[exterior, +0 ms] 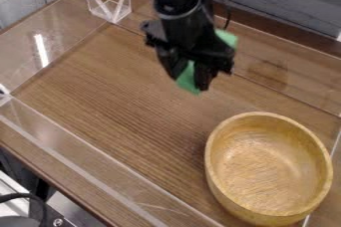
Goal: Put the green block in the brown bowl
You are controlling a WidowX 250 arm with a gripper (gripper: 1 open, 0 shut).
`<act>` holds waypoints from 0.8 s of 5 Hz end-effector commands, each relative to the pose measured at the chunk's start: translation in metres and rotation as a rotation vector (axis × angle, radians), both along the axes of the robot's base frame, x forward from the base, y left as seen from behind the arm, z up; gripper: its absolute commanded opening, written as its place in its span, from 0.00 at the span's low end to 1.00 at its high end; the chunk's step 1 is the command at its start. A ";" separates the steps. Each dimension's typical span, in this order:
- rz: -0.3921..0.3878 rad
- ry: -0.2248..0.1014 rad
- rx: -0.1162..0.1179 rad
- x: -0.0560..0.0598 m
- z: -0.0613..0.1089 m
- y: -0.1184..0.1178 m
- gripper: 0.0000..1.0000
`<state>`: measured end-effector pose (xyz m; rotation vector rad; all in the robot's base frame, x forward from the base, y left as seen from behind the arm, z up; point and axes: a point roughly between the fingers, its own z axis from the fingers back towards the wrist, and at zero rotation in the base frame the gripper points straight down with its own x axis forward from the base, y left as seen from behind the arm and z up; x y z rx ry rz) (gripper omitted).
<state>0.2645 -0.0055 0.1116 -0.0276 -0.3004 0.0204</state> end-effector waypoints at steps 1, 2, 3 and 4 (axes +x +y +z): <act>-0.014 -0.091 0.010 0.029 0.022 0.014 0.00; -0.029 -0.128 0.012 0.044 0.025 0.022 0.00; -0.011 -0.135 0.005 0.044 0.010 0.014 0.00; -0.003 -0.144 0.002 0.042 -0.003 0.007 0.00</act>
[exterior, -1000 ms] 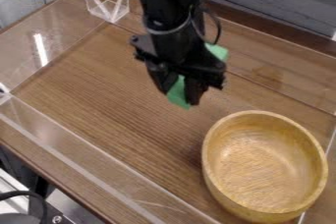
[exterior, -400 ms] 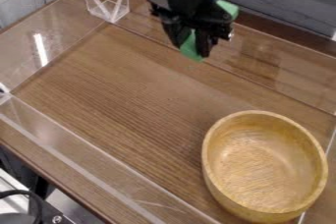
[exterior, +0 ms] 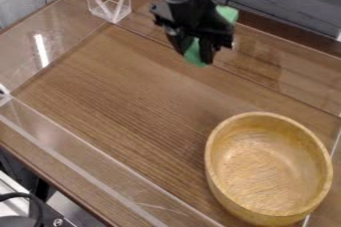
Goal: Put the green block in the brown bowl
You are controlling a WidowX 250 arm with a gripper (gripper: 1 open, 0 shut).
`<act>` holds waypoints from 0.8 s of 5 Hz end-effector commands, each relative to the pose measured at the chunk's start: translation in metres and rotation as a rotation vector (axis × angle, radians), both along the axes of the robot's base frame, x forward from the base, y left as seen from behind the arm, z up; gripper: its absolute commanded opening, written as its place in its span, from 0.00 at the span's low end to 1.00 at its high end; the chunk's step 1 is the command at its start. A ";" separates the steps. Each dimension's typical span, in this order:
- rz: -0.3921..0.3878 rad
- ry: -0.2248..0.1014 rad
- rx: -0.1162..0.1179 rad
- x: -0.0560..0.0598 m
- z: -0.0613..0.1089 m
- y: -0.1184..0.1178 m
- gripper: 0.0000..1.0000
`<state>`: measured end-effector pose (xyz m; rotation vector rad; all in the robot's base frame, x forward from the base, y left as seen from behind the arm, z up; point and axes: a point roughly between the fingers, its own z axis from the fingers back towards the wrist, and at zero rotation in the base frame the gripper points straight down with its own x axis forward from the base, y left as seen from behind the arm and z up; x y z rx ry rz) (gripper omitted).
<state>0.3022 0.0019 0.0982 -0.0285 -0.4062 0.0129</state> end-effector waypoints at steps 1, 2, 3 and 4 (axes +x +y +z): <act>-0.014 -0.055 0.000 0.007 0.003 -0.004 0.00; -0.032 -0.066 0.004 0.014 0.004 -0.001 0.00; -0.049 -0.081 0.008 0.021 0.007 0.001 0.00; -0.058 -0.086 0.013 0.023 0.007 0.007 0.00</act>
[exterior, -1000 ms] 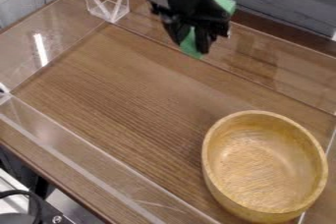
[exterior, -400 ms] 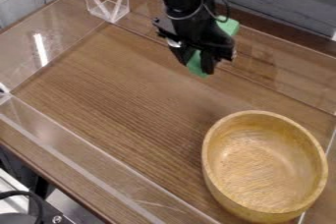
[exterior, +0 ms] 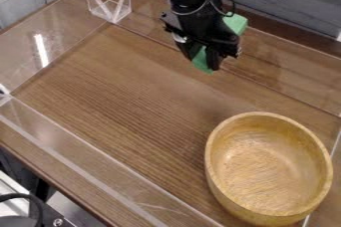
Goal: Put the green block in the brown bowl
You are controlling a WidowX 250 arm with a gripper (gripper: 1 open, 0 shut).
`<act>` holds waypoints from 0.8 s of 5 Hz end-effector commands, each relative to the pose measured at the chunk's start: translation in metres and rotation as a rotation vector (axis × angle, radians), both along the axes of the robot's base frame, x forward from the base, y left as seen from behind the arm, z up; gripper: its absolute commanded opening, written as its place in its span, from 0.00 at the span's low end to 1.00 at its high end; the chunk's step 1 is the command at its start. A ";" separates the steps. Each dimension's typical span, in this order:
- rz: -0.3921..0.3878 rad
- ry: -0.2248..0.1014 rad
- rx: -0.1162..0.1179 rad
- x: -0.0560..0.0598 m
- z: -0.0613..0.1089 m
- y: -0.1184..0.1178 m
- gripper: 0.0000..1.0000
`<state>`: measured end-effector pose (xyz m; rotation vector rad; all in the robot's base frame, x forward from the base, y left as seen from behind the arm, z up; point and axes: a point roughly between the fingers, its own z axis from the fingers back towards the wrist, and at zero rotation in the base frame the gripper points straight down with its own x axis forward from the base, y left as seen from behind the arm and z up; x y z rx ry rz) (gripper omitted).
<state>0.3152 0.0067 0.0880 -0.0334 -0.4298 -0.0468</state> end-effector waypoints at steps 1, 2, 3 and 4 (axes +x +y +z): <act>-0.004 -0.058 0.008 0.012 0.016 0.008 0.00; -0.006 -0.047 0.012 0.011 0.015 0.013 0.00; -0.015 -0.036 0.019 0.012 0.012 0.017 0.00; -0.021 -0.031 0.026 0.015 0.013 0.020 0.00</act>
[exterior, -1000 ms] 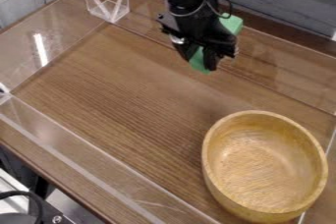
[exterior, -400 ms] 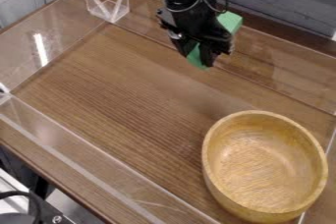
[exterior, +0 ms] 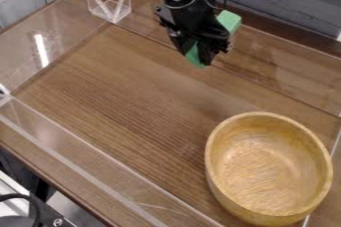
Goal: Put the green block in the brown bowl
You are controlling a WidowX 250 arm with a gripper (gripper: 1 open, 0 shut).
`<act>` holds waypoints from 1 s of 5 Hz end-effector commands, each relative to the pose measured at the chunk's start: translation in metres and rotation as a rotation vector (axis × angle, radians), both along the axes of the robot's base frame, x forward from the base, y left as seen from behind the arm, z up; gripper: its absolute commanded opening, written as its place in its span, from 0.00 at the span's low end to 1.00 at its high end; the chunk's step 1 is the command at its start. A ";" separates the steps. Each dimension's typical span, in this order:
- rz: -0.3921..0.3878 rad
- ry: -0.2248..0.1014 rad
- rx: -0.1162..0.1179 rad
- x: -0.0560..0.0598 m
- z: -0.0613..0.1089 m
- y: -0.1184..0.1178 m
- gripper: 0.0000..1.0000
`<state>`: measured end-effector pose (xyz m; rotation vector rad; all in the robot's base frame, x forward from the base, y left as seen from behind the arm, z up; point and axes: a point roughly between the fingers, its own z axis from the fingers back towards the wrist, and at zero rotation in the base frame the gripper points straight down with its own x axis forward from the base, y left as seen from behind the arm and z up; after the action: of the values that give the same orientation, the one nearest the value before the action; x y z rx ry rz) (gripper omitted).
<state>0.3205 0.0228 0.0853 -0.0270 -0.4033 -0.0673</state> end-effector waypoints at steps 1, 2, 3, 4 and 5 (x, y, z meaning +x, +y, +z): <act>-0.022 -0.046 0.020 0.005 0.012 0.003 0.00; -0.039 -0.036 0.026 0.000 0.008 0.001 0.00; -0.047 -0.033 0.036 0.000 0.011 0.003 0.00; -0.060 -0.038 0.045 0.003 0.015 0.003 0.00; -0.075 -0.045 0.055 0.007 0.018 0.003 0.00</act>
<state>0.3177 0.0252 0.0841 0.0004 -0.3807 -0.1465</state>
